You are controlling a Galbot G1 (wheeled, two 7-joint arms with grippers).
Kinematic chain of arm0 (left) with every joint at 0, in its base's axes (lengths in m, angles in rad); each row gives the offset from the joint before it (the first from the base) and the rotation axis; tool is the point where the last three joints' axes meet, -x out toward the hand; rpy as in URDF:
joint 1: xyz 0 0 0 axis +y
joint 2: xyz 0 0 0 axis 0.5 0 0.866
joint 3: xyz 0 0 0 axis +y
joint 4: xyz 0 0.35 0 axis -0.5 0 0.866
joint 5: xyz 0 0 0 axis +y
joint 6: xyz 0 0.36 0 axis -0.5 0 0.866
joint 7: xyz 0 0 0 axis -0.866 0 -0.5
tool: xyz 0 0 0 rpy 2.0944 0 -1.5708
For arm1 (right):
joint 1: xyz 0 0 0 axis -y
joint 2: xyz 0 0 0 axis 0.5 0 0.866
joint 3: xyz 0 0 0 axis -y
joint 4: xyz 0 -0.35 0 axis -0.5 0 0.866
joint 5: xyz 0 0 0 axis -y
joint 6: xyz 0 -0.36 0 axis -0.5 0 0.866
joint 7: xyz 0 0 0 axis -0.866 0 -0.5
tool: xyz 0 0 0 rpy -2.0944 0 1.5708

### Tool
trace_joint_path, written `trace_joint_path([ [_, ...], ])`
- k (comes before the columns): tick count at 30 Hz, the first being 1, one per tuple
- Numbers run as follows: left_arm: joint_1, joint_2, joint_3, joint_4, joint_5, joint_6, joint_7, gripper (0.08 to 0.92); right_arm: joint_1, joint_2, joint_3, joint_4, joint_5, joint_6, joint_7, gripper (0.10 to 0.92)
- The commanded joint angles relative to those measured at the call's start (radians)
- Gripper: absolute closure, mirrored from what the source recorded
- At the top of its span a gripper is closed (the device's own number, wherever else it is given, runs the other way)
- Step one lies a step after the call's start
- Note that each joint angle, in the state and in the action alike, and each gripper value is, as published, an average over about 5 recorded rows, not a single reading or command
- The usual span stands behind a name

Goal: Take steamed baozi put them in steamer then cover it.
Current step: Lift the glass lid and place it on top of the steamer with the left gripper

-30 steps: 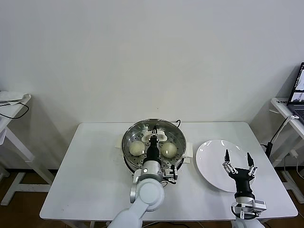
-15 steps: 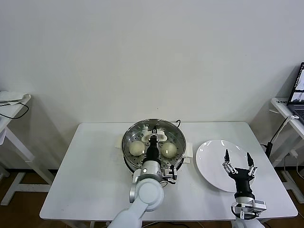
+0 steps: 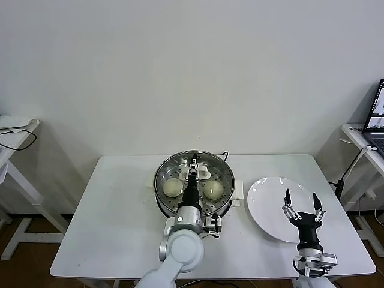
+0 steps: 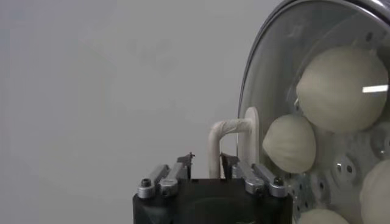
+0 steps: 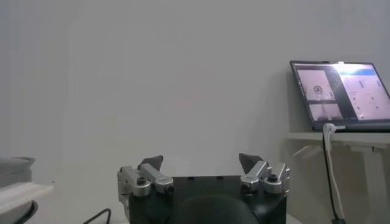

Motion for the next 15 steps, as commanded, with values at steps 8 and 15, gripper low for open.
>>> trace_joint_path([
  [8,0.139,0.172,-0.014,-0.329,-0.099,0.019,-0.032,0.209,0.015,-0.007,-0.007,-0.032,0.000,0.007,-0.002,0.203],
  [15,0.317,0.276,-0.191,-0.563,-0.347,-0.007,-0.104,0.178,0.021,-0.018,-0.006,-0.036,0.002,0.002,-0.004,0.203],
])
